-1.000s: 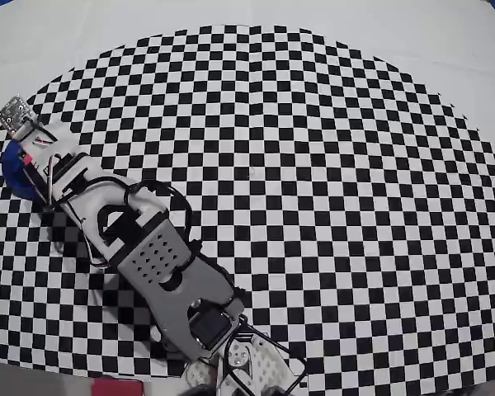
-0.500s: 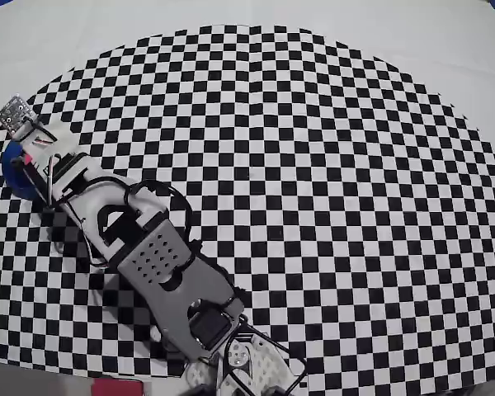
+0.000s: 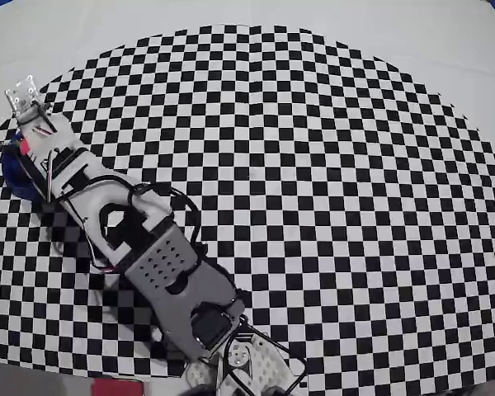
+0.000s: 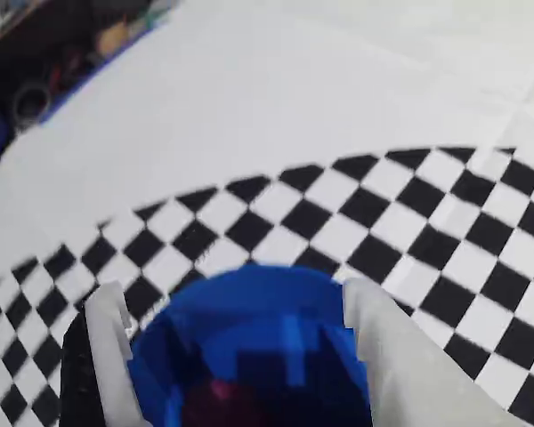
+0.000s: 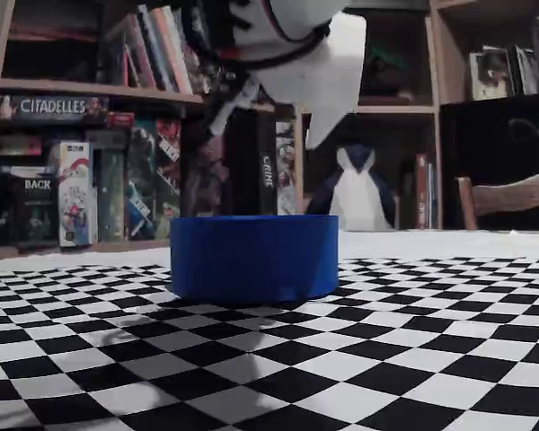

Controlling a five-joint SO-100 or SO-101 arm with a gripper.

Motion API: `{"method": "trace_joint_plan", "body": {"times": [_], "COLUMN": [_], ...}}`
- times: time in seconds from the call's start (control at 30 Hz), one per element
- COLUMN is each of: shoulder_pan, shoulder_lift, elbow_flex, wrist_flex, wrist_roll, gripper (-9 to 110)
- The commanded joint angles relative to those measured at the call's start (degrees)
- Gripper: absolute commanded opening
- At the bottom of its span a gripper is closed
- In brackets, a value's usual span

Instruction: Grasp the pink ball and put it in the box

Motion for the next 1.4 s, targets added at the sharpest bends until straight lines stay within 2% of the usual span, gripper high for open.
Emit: {"method": "trace_joint_plan", "body": {"times": [0.0,0.17,0.3,0.47,0.63,0.93,1.17,1.37], "shoulder_pan": [2.72,8.0,13.18,22.32,29.97,35.95,34.89,35.51], "shoulder_lift": [7.29,12.04,16.17,23.03,34.1,59.33,77.61,90.18], "elbow_flex": [1.67,4.92,7.82,14.06,26.1,52.38,64.25,74.88], "wrist_flex": [-2.81,-5.19,-5.19,-4.83,-2.02,-0.44,15.64,22.85], "wrist_roll": [6.68,21.53,34.1,56.16,68.64,75.23,79.54,77.96], "gripper": [28,16,0,0,0,0,0,0]}}
